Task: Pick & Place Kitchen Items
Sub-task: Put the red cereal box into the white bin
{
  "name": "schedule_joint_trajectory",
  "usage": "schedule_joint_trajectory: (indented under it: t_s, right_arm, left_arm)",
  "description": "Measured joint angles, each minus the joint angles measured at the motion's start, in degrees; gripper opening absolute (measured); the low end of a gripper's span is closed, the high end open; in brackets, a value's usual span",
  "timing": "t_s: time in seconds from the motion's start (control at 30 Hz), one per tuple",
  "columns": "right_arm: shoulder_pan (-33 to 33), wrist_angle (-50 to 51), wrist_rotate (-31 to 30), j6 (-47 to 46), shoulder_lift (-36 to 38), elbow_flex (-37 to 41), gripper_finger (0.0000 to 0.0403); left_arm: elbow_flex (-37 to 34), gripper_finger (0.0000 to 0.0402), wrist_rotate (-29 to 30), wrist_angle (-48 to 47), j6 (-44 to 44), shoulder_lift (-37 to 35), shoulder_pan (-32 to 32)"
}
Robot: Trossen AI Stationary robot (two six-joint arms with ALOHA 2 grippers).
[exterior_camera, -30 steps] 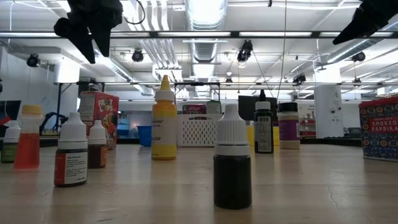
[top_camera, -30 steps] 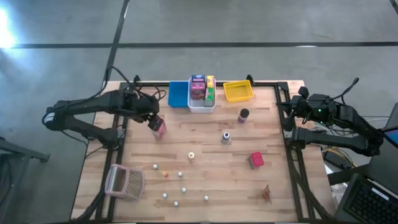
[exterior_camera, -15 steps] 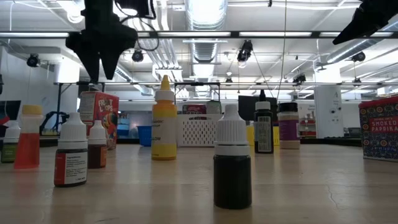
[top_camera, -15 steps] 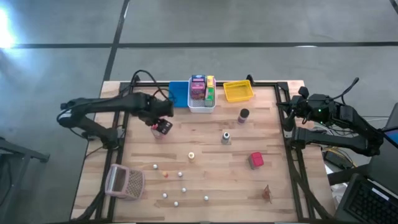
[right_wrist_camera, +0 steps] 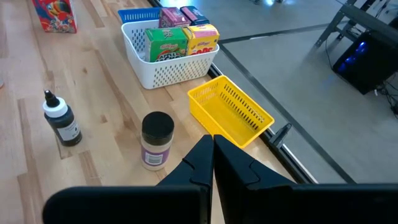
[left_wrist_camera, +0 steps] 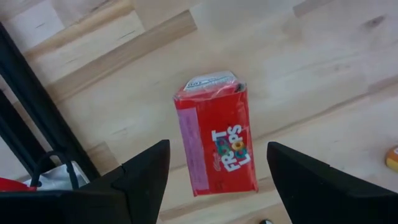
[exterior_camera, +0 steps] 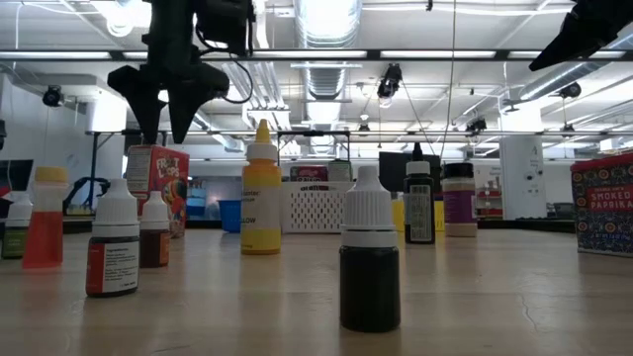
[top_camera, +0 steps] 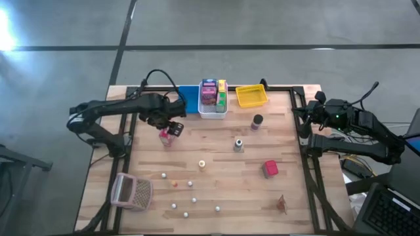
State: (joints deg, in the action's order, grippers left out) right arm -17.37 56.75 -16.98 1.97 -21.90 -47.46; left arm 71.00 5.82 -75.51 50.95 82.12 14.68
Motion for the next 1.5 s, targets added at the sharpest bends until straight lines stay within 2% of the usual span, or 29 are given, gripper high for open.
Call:
schedule_joint_trajectory:
  t_s: [0.53,0.67,0.93,1.5]
  right_arm:
    - [0.0,0.0,0.0,0.0,0.0,0.0,0.0008]
    - [0.0,0.0,0.0,0.0,0.0,0.0,0.0008]
    - [0.0,0.0,0.0,0.1,0.0,0.0,0.0008]
    - [0.0,0.0,0.0,0.0,0.0,0.0,0.0008]
  left_arm:
    - [-0.7,0.0273,0.0,0.5,-1.4,5.0,0.4]
    - [-3.6,0.0273,-0.1,2.8,-1.6,5.0,0.8]
    - [-11.1,0.0273,-4.0,9.9,-2.0,4.7,1.4]
    - [-12.8,0.0273,-3.1,14.5,-6.6,1.0,2.7]
